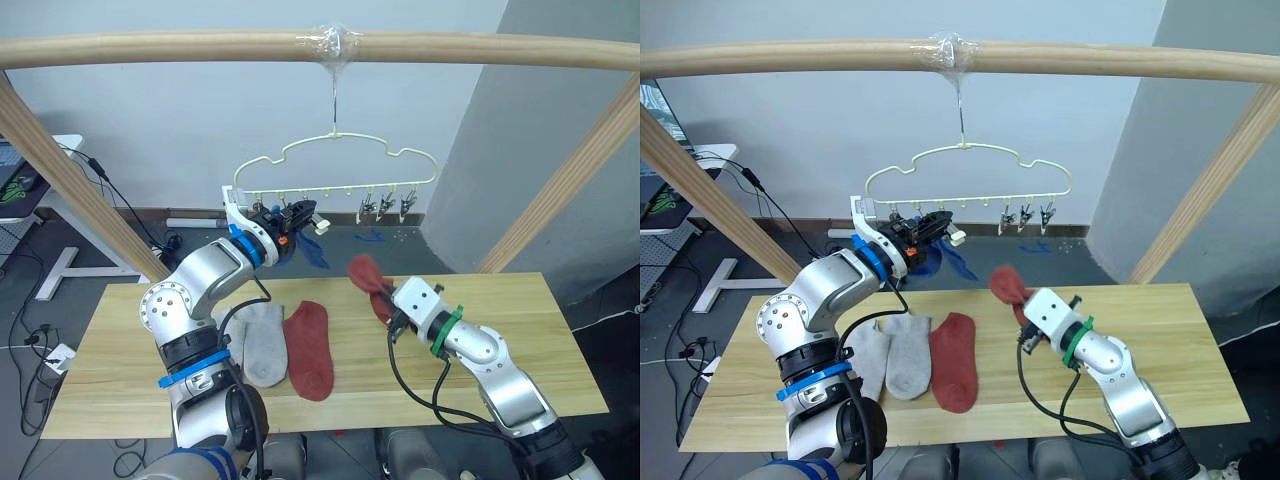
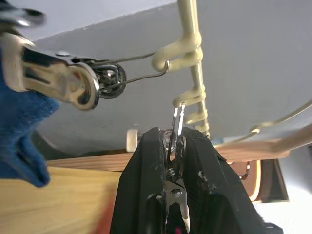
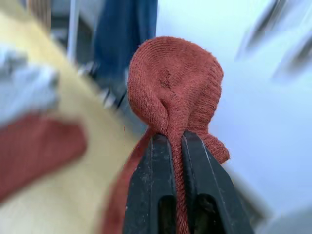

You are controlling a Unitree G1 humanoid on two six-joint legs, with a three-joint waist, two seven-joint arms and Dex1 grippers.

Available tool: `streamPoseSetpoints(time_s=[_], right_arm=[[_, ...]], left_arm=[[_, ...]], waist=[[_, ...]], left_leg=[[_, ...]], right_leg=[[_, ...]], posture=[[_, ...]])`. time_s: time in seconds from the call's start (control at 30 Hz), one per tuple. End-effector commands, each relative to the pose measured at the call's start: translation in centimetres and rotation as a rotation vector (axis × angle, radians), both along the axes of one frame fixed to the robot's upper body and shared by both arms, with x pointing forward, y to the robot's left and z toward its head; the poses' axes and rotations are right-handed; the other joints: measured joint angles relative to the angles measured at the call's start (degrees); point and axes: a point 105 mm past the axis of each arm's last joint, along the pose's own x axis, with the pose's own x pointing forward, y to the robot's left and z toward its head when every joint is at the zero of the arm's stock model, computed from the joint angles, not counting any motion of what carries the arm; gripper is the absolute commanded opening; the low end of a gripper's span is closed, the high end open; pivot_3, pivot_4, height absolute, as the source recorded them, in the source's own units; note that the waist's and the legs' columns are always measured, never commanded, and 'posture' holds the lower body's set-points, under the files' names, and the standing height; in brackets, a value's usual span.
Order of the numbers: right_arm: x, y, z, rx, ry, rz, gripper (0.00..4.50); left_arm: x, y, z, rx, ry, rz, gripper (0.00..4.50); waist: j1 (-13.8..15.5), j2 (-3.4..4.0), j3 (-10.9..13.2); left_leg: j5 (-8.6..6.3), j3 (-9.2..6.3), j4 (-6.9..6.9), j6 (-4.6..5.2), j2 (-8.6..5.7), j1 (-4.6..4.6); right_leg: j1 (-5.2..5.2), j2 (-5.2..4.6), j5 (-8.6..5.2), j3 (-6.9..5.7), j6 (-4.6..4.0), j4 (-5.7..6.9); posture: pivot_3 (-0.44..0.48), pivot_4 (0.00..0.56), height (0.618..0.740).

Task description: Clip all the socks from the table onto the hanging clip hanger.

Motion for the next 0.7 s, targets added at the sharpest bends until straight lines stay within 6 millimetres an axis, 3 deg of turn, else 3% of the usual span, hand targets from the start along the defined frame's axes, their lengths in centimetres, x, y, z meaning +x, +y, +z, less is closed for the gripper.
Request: streamPoseSetpoints(time_s=[0.03, 0.23, 0.7], right_arm=[[-0.7, 0.0, 1.6, -0.004, -0.085, 0.001, 0.02], [-1.4, 1.9, 3.8, 0.095, -0.066, 0.091, 0.02], [-1.9, 2.6, 3.0, 0.134, 0.066, 0.135, 0.02]], left_arm=[[-0.4, -0.2, 0.8, -0.006, -0.022, -0.016, 0.23], [-0.4, -0.3, 1.0, 0.042, -0.058, -0.034, 0.23], [-0.3, -0.6, 2.1, 0.002, -0.098, -0.035, 0.23]], waist=[[0.0, -0.01, 0.0], [-0.2, 0.01, 0.0], [-0.1, 0.01, 0.0]], left_leg=[[0.0, 0.0, -0.01, 0.0, 0.0, 0.0], [0.01, 0.01, -0.01, 0.01, 0.0, 0.01], [0.0, 0.0, -0.25, 0.02, 0.02, -0.06]], right_leg=[[0.0, 0.0, 0.07, 0.0, -0.12, -0.01], [0.0, 0.02, 0.07, 0.0, -0.13, 0.0], [0.01, 0.02, 0.09, -0.02, -0.13, -0.47]], posture=[[-0.006, 0.17, 0.74], [-0.013, 0.189, 0.74], [-0.008, 0.197, 0.74]])
